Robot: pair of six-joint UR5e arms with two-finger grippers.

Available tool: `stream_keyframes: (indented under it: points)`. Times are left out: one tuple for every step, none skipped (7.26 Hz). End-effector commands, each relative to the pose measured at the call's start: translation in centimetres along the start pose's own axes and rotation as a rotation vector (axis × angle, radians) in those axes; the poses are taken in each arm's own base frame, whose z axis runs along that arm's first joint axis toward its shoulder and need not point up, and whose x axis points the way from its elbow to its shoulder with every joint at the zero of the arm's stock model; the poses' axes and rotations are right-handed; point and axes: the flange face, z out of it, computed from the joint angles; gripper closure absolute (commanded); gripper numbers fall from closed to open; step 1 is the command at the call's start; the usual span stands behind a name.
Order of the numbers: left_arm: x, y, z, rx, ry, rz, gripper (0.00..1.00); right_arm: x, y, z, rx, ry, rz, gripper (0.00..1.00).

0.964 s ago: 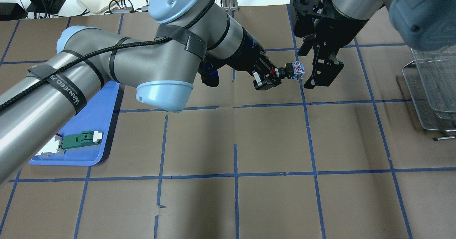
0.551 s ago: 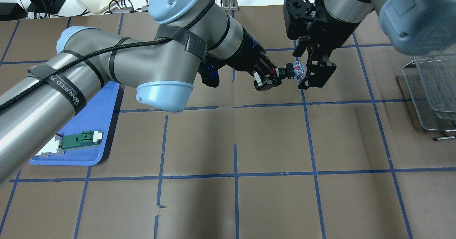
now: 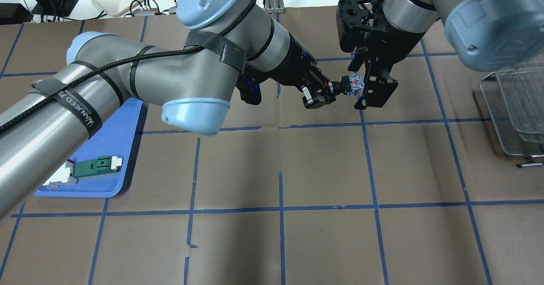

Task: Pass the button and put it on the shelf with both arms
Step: 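Close the right gripper on the button's red cap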

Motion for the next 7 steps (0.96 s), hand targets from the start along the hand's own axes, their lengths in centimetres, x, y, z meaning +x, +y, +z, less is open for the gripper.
stream_keyframes:
  points:
    - [-0.15, 0.09, -0.24, -0.003, 0.002, 0.002, 1.0, 0.17, 0.0, 0.04, 0.002, 0.014, -0.007, 0.47]
    - [-0.17, 0.03, -0.19, -0.002, 0.001, 0.001, 1.0, 0.22, 0.02, 0.11, 0.002, 0.013, -0.009, 0.74]
    - [-0.17, 0.03, -0.19, -0.002, 0.001, 0.001, 1.0, 0.11, -0.06, -0.21, 0.002, 0.022, -0.011, 0.95]
    - [-0.15, 0.09, -0.24, -0.003, 0.002, 0.002, 1.0, 0.1, -0.07, -0.33, 0.001, 0.028, -0.014, 1.0]
    - [-0.23, 0.29, -0.39, -0.007, 0.003, 0.006, 1.0, 0.1, -0.07, -0.33, 0.001, 0.028, -0.013, 1.0]
    - [-0.22, 0.28, -0.4, -0.005, 0.004, 0.0, 1.0, 0.07, -0.11, -0.47, 0.001, 0.031, -0.014, 1.0]
    - [-0.35, 0.55, -0.84, -0.013, 0.009, 0.003, 0.92, 0.13, -0.1, -0.42, 0.001, 0.031, -0.015, 1.0]
